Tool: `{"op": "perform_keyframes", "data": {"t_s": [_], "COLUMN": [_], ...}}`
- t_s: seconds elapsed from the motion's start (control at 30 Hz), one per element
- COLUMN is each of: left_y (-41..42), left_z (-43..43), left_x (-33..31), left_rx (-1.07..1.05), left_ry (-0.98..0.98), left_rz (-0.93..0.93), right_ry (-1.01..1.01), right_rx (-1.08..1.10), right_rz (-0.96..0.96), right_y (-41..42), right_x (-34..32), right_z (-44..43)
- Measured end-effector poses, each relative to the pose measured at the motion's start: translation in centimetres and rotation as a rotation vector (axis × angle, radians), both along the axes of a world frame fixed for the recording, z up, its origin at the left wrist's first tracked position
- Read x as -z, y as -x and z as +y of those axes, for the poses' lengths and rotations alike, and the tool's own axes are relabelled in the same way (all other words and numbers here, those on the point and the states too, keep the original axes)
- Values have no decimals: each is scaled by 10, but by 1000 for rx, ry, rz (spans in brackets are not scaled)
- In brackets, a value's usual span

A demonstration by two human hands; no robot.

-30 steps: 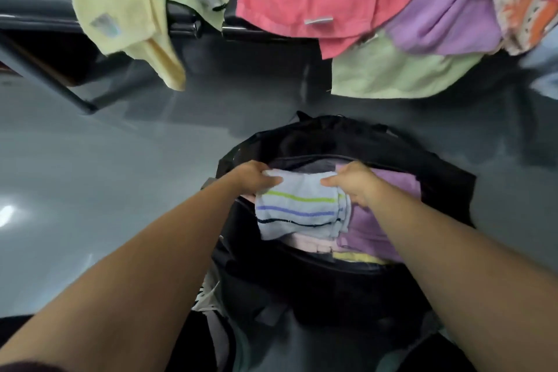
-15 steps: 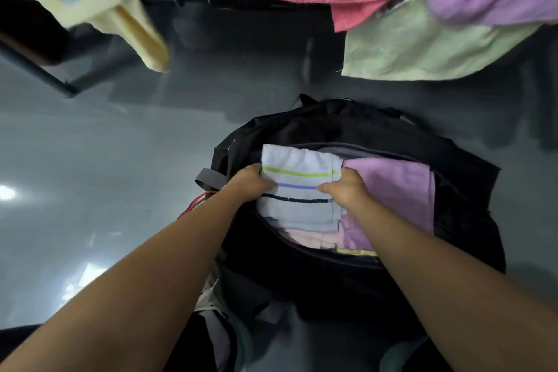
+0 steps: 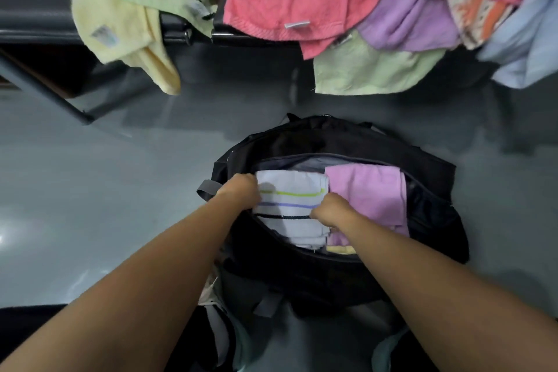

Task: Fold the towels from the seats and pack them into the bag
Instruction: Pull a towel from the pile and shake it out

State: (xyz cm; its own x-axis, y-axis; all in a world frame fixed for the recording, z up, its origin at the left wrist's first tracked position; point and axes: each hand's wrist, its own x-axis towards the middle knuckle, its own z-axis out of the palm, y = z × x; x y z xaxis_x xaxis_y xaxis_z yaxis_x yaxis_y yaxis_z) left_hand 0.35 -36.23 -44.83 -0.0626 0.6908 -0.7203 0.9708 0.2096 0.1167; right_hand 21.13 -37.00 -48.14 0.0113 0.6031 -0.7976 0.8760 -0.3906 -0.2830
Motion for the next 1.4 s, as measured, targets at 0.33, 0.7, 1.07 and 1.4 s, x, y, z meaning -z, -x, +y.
{"op": "perform_keyframes", "data": {"t_s": [0.33, 0.7, 1.07, 1.4], "left_y": [-32, -80, -93, -78], "left_z": [76, 143, 210, 221], "left_x": [-208, -310, -257, -252], "left_rx": [33, 74, -173, -255], "left_ry": [-434, -919, -784, -1059], "left_rz": [-212, -136, -212, -375], "right_ry": [-245, -978, -951, -1190], "right_rx": [-70, -79, -57, -32], "right_rz": [275, 36, 46, 99], "right_y": [-14, -122, -139, -139], "right_x": [-208, -362, -290, -286], "right_z": [93, 139, 197, 208]}}
